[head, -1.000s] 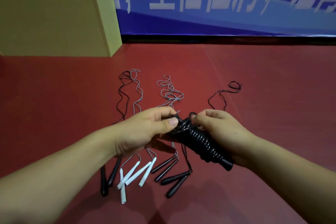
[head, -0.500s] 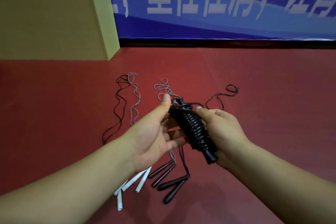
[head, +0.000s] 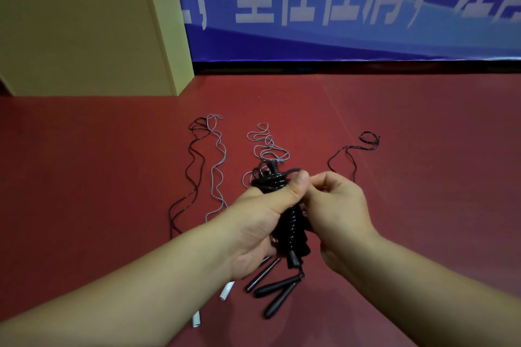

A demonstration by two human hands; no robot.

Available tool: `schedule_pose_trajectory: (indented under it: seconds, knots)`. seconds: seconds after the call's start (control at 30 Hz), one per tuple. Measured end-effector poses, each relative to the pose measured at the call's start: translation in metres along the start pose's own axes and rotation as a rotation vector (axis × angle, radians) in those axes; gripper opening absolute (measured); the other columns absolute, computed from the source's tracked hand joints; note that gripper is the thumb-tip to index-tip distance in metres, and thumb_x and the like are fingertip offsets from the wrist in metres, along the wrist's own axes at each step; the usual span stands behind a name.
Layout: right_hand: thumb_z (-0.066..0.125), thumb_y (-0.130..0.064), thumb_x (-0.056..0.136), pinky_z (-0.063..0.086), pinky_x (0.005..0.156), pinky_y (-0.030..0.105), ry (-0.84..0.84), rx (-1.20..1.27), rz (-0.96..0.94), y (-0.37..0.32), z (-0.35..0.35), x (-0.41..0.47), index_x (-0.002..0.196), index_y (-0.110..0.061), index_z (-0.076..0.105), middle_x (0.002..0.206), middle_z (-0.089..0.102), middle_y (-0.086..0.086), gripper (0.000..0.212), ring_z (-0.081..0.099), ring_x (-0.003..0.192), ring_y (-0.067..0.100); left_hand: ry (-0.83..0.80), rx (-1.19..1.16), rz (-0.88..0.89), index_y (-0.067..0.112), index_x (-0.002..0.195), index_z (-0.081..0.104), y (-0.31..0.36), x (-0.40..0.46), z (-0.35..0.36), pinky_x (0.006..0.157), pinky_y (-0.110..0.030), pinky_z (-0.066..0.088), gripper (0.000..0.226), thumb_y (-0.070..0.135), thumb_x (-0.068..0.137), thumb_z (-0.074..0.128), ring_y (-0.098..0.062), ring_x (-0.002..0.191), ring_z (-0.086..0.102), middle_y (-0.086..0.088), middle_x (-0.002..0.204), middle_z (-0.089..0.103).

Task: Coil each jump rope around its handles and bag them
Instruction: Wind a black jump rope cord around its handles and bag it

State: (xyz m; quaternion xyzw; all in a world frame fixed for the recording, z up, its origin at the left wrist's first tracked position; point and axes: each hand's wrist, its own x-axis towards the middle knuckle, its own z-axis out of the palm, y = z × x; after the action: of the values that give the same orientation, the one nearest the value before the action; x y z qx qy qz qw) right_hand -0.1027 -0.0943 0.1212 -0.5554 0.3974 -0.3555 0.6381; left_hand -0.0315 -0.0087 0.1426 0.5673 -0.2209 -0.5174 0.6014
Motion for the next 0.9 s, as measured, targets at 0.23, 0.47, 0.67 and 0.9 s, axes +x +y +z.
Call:
schedule_pose_trajectory:
  seconds: [0.23,0.47,0.67,0.9]
  knots:
    - [0.071,-0.020,0.086,0.059,0.063,0.032,-0.296,0.137,0.148,-0.012,0.002,-0.003,0.078,-0.006,0.060,0.054,0.061,0.002,0.020,0.062,0.053,0.013,0.054,0.051,0.041,0.004,0.108,0.072,0.004,0.003,-0.021,0.060,-0.031,0.052,0.046,0.034,0.074,0.074,-0.024,0.078,0.068,-0.011,0.089,0.072]
    - [0.062,-0.033,0.090,0.052,0.061,0.027,-0.444,0.059,0.240,-0.023,-0.010,-0.001,0.073,-0.015,0.053,0.056,0.061,-0.004,0.026,0.063,0.059,0.013,0.018,0.093,0.078,0.009,0.090,0.073,0.009,0.001,-0.033,0.063,-0.029,0.049,0.025,0.013,0.066,0.079,-0.016,0.067,0.065,-0.006,0.077,0.070]
    - [0.058,-0.033,0.095,0.046,0.051,0.023,-0.479,-0.041,0.297,-0.029,-0.017,0.001,0.064,-0.020,0.049,0.059,0.058,-0.003,0.035,0.058,0.055,0.009,-0.064,0.168,0.161,0.014,0.079,0.076,0.015,-0.003,-0.027,0.065,-0.018,0.053,0.022,-0.008,0.076,0.072,-0.012,0.071,0.069,-0.002,0.076,0.073]
    - [0.056,-0.024,0.093,0.039,0.043,0.021,-0.423,-0.053,0.393,-0.038,-0.020,-0.001,0.078,-0.014,0.058,0.063,0.063,0.004,0.018,0.055,0.048,0.013,0.082,0.240,0.160,0.019,0.076,0.062,0.011,-0.001,-0.027,0.065,-0.027,0.045,0.035,-0.012,0.066,0.075,-0.015,0.066,0.057,0.000,0.066,0.057]
